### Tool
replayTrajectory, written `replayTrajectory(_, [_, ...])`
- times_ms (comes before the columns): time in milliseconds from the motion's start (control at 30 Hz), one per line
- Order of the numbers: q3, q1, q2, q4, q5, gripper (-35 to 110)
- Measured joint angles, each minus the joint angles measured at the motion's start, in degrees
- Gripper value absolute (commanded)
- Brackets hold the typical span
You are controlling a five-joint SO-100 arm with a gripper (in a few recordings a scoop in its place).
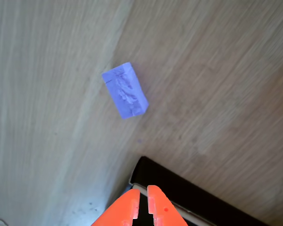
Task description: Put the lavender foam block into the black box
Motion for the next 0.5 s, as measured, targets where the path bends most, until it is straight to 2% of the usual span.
replayTrajectory(133, [0.00, 0.00, 0.00, -0.18, 0.00, 21])
replayTrajectory(333, [0.00, 0.00, 0.09, -0.18, -1.41, 27])
replayTrajectory(500, [0.00, 1.32, 0.09, -0.18, -2.37, 26])
